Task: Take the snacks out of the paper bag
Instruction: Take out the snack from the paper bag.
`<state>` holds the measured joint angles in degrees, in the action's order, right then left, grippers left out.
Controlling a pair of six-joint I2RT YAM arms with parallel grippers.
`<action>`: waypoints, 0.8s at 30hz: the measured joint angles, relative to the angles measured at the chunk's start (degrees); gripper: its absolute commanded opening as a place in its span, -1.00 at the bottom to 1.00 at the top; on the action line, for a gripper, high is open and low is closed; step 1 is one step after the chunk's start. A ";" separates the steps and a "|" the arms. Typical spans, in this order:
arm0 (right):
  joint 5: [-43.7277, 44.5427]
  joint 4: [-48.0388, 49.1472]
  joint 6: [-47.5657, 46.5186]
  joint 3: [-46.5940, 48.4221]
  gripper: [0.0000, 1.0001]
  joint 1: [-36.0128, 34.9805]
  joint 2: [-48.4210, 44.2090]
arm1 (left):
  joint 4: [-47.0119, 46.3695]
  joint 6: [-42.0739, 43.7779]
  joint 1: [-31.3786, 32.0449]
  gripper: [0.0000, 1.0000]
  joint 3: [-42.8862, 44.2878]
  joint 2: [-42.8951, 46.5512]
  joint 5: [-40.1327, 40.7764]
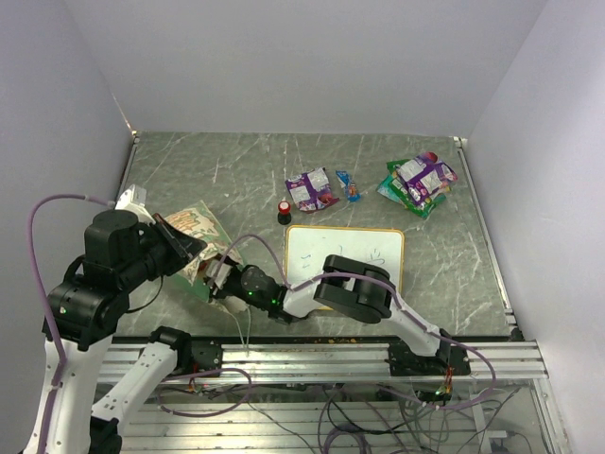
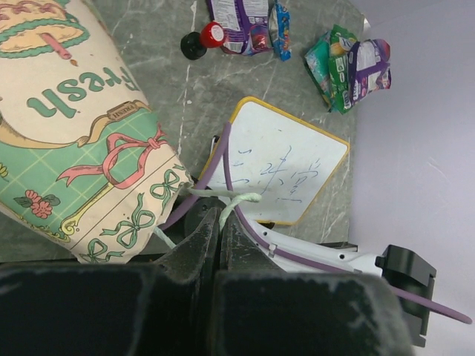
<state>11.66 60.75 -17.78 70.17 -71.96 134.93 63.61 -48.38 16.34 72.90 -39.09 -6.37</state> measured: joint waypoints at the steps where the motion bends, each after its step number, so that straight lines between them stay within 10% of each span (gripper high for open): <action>1: 0.20 -0.48 0.00 1.18 0.22 0.00 0.59 | -0.04 0.48 0.00 -0.86 0.59 -0.33 -0.26; 24: -0.63 -4.68 -6.08 31.74 0.23 5.53 6.58 | 0.02 7.93 0.00 -0.86 17.11 -4.94 -0.76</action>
<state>11.03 56.07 -23.86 101.91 -66.43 141.51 63.64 -40.45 16.34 90.02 -44.03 -7.14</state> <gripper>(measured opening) 0.617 0.072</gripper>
